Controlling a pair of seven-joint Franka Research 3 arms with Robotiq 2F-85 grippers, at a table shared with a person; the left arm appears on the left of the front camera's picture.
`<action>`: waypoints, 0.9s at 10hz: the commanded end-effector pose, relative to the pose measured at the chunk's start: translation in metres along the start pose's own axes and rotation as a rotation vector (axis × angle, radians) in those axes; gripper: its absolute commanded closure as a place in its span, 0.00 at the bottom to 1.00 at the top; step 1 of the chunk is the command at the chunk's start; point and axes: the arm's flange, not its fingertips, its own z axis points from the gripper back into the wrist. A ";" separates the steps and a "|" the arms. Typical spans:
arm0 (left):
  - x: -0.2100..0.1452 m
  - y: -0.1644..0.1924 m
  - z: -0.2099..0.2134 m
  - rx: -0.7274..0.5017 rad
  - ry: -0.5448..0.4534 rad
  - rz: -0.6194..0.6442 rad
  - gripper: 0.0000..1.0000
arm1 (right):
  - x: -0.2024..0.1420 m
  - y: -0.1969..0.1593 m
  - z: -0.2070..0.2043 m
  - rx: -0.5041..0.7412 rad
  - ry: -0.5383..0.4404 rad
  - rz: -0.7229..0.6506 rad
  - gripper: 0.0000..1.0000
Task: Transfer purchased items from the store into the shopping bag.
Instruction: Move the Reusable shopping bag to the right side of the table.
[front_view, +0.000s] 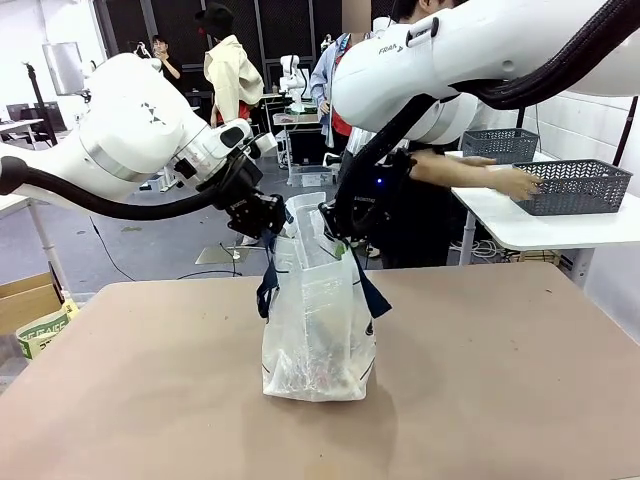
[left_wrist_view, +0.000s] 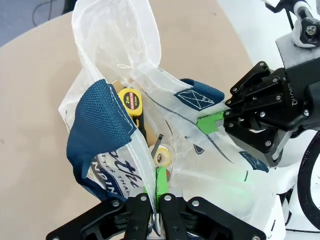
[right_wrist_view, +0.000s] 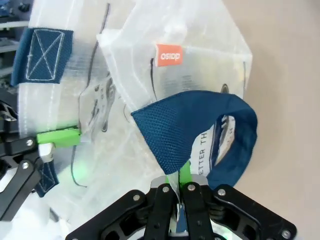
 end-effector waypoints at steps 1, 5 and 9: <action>0.002 0.000 0.001 -0.002 -0.001 0.001 1.00 | 0.000 -0.001 -0.002 0.021 -0.015 0.018 1.00; 0.006 -0.010 -0.005 -0.047 -0.009 -0.061 1.00 | 0.006 0.025 0.001 -0.073 0.047 -0.120 1.00; 0.009 -0.011 -0.006 -0.108 -0.052 -0.101 1.00 | 0.011 0.034 0.002 -0.064 0.009 -0.156 1.00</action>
